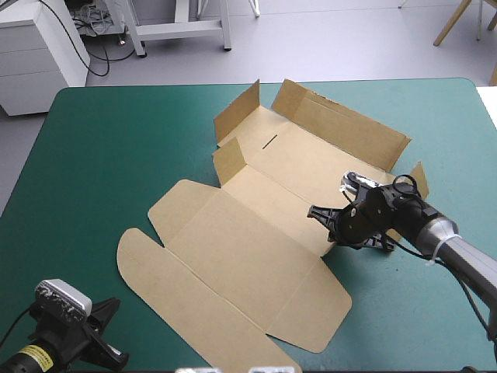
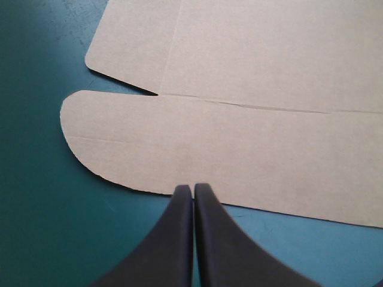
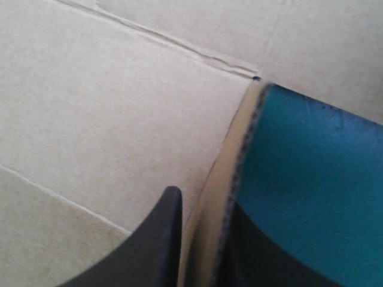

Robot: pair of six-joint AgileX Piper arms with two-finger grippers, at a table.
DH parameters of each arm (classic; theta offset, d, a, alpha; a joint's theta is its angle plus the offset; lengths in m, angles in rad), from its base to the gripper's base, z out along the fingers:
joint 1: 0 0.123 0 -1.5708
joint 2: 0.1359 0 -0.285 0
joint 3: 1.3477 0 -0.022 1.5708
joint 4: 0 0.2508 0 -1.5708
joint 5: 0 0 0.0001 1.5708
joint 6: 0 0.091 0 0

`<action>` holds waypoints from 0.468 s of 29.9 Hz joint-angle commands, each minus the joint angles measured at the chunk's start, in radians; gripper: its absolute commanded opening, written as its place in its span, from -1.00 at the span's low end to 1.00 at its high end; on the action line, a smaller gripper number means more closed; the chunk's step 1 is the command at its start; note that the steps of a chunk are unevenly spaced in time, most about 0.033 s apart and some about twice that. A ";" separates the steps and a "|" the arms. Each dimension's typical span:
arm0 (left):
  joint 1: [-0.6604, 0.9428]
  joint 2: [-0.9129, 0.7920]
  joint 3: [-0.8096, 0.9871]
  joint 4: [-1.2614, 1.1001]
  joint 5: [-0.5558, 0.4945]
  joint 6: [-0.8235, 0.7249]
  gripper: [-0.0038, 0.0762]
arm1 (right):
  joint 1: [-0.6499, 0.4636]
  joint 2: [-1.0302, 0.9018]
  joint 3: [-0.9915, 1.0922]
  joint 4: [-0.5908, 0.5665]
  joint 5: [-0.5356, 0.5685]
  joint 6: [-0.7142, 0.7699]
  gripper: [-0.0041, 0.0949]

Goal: Fold the box

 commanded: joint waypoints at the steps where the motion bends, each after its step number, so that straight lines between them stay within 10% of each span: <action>1: -0.008 0.015 -0.020 -0.008 -0.061 -0.009 -0.93 | -0.008 -0.029 -0.028 -0.010 -0.036 0.001 -0.94; 14: -0.008 0.015 -0.020 -0.008 -0.061 -0.009 -0.93 | -0.008 -0.029 -0.031 -0.109 -0.002 0.006 -0.96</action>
